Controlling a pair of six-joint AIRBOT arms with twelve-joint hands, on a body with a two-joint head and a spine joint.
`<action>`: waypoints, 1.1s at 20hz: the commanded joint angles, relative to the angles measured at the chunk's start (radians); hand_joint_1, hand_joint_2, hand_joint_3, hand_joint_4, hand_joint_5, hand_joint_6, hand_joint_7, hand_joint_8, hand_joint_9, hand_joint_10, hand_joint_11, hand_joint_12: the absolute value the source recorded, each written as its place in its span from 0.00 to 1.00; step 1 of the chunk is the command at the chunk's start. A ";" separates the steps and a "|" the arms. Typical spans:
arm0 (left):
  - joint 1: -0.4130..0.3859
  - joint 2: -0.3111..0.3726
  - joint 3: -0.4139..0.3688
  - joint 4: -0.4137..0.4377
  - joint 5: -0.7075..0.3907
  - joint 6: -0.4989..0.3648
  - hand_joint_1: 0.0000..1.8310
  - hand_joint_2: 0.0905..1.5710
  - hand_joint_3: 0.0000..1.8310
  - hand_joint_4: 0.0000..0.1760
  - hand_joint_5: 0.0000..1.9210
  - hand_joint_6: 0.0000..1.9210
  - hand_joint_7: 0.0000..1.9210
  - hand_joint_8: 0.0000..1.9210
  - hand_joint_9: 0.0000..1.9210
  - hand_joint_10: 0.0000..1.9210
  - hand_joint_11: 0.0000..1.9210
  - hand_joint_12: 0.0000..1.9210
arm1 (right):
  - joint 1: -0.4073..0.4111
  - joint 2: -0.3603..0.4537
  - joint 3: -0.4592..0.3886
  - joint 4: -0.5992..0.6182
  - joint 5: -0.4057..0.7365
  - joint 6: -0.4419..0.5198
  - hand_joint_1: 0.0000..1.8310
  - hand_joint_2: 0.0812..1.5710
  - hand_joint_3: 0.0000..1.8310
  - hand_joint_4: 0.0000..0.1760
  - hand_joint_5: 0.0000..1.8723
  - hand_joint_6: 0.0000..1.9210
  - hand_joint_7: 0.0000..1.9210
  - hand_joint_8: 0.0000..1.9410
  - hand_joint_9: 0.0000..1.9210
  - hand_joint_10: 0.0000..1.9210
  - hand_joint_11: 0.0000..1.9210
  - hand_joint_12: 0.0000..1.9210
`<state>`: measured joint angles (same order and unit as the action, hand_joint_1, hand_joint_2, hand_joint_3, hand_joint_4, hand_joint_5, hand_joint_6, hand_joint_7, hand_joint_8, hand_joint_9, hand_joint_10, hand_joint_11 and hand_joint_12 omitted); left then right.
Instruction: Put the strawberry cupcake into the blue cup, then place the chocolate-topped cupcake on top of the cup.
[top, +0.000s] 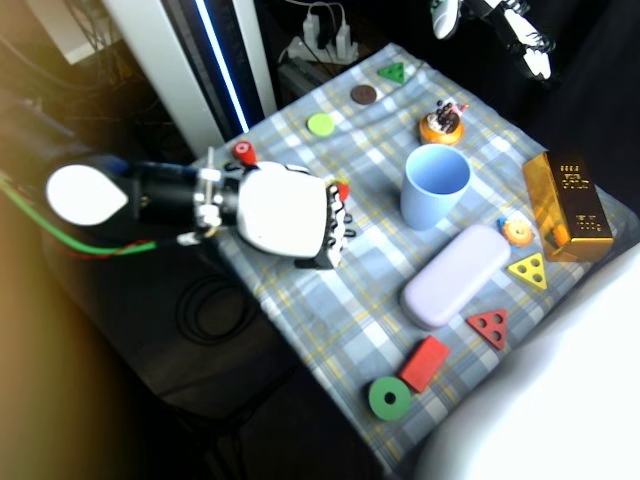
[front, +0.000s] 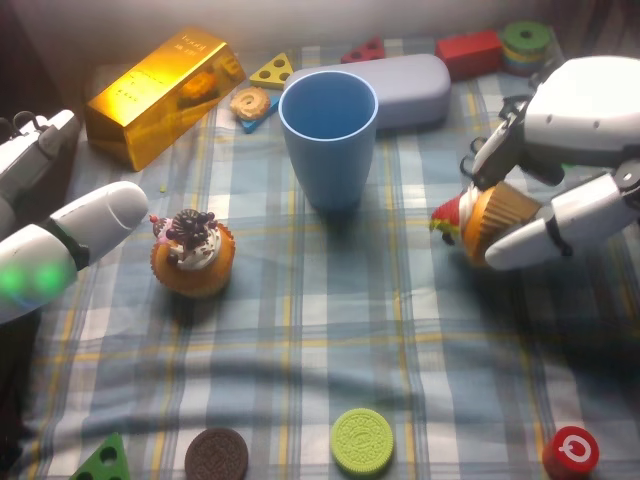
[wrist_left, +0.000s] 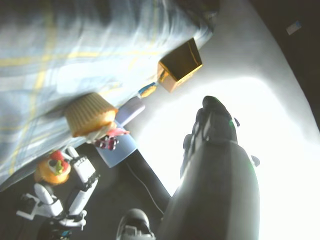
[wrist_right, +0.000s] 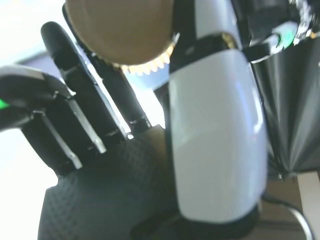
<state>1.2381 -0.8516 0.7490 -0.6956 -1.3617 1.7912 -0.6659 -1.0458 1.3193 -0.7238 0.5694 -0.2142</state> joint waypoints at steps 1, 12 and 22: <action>-0.007 0.001 0.001 0.030 -0.121 -0.003 0.02 0.57 0.00 0.11 0.09 0.00 0.06 0.00 0.07 0.00 0.00 0.20 | 0.008 0.013 -0.010 0.086 0.126 -0.019 0.34 0.73 0.00 0.00 0.47 0.49 0.51 0.73 0.55 0.86 0.52 0.97; -0.004 0.001 0.002 0.029 -0.124 -0.003 0.00 0.58 0.00 0.14 0.08 0.00 0.05 0.00 0.05 0.00 0.00 0.15 | 0.132 0.020 0.008 0.153 0.196 -0.070 0.45 0.83 0.00 0.92 0.33 0.79 0.41 0.34 0.40 0.56 0.32 0.86; -0.005 -0.001 0.004 0.029 -0.119 -0.003 0.00 0.58 0.00 0.09 0.08 0.00 0.04 0.00 0.04 0.00 0.00 0.09 | 0.225 -0.049 0.069 0.113 0.196 -0.073 0.40 0.79 0.00 0.00 0.38 0.35 0.36 0.78 0.40 0.95 0.41 0.99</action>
<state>1.2385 -0.8516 0.7490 -0.6987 -1.3617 1.7912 -0.4633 -1.0958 1.3849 -0.6720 0.6640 -0.2935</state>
